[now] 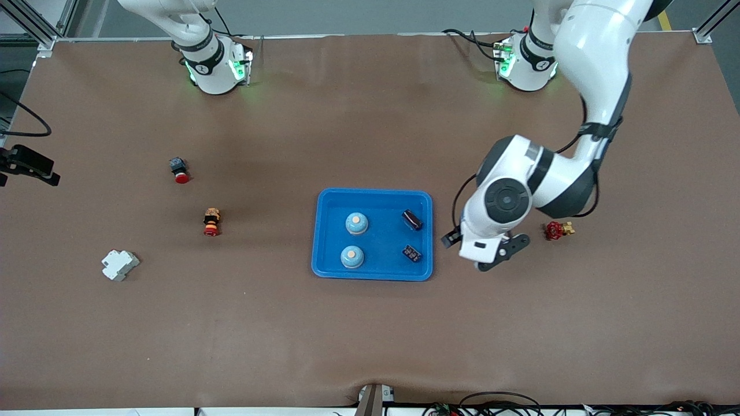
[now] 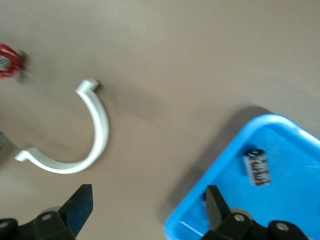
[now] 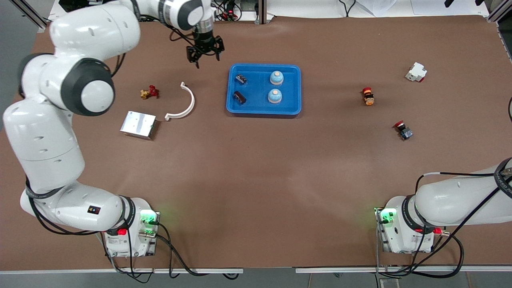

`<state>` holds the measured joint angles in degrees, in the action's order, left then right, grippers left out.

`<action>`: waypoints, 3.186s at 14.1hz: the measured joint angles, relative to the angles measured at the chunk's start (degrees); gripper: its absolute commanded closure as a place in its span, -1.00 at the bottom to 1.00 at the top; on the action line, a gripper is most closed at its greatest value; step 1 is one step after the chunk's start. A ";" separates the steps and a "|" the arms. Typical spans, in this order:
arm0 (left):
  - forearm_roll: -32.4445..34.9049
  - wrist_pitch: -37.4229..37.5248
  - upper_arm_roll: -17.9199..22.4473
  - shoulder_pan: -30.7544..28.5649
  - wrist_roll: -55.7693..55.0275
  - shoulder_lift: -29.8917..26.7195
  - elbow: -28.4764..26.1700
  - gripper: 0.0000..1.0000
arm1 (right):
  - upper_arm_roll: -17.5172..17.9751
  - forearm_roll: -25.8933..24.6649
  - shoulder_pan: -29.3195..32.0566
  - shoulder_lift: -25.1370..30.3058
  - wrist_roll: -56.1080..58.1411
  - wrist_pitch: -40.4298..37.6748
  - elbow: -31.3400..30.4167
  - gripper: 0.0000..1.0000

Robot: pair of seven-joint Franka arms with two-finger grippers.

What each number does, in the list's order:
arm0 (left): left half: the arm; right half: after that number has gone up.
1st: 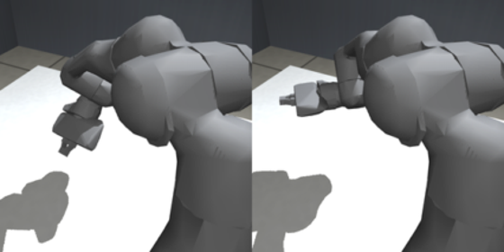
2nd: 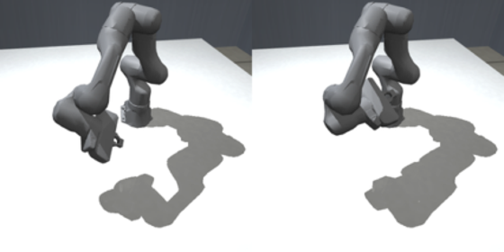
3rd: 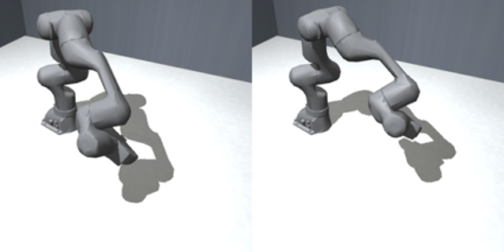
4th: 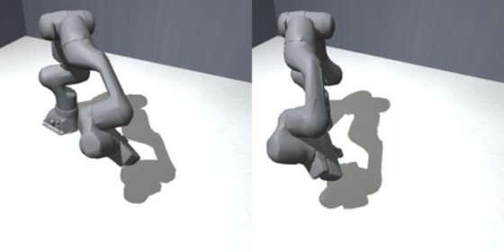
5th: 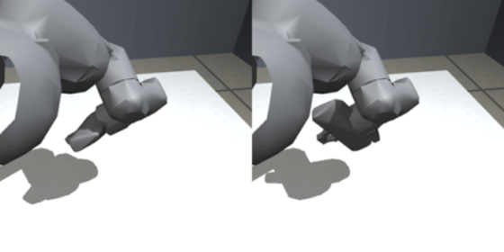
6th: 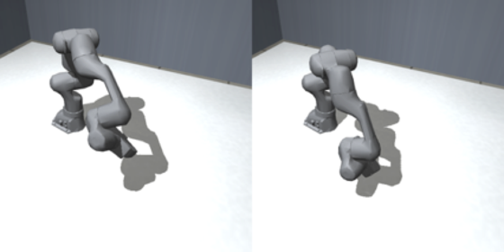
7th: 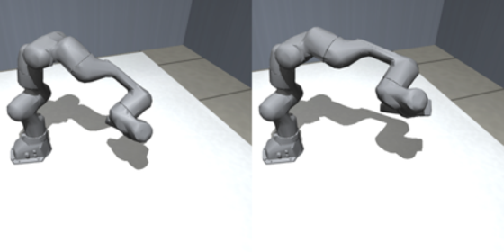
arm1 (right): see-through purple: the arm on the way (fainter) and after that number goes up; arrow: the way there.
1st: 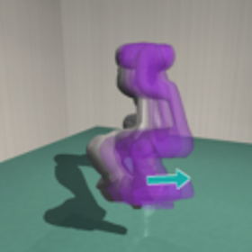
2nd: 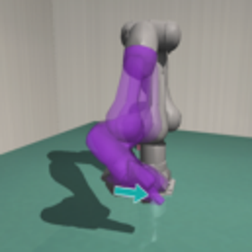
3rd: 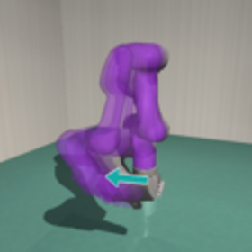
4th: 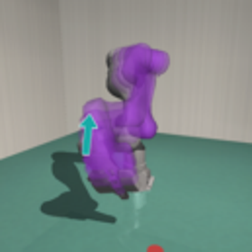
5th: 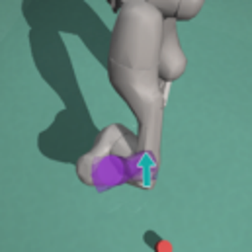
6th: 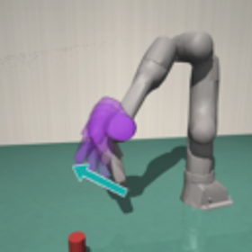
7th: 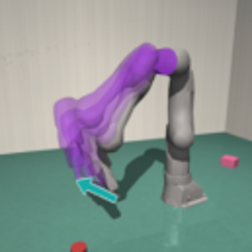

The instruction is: Place electrolytic capacitor and blue bell in tray

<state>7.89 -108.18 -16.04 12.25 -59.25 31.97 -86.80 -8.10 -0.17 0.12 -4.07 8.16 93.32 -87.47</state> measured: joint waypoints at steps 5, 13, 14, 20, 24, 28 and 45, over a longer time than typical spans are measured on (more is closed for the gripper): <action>-0.06 0.41 -0.03 -7.80 16.90 -12.61 -13.84 -1.00 | 0.03 0.00 0.13 1.51 -0.93 -3.16 0.02 -1.00; -3.39 4.84 0.00 -22.78 47.94 -27.48 -26.65 -1.00 | 0.08 0.00 0.15 2.33 -2.29 -4.04 0.03 -1.00; -4.01 4.84 0.01 -24.87 51.29 -28.95 -28.20 -1.00 | 0.09 0.00 0.15 2.33 -2.31 -3.81 0.03 -1.00; -5.85 -0.16 -0.20 -28.20 55.90 -35.00 -36.66 -1.00 | 0.16 0.20 0.15 2.33 -2.42 -1.66 0.03 -1.00; -5.86 -7.57 -0.21 -28.15 55.89 -38.82 -44.18 -1.00 | 0.27 2.00 0.15 2.33 -3.32 -1.28 0.03 -1.00; -5.86 -11.49 -0.21 -28.15 55.89 -41.06 -48.63 -1.00 | 0.49 2.30 0.15 2.33 -4.07 -1.20 -0.02 -1.00; -7.21 18.72 -0.22 -27.66 55.85 -26.46 -0.71 -1.00 | 0.47 2.28 0.15 2.33 -4.16 -2.09 -0.27 -1.00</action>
<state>0.67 -89.46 -16.26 -15.40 -3.39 5.51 -87.50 -7.63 2.11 0.27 -1.74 4.00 91.24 -87.74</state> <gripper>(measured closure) 0.000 0.000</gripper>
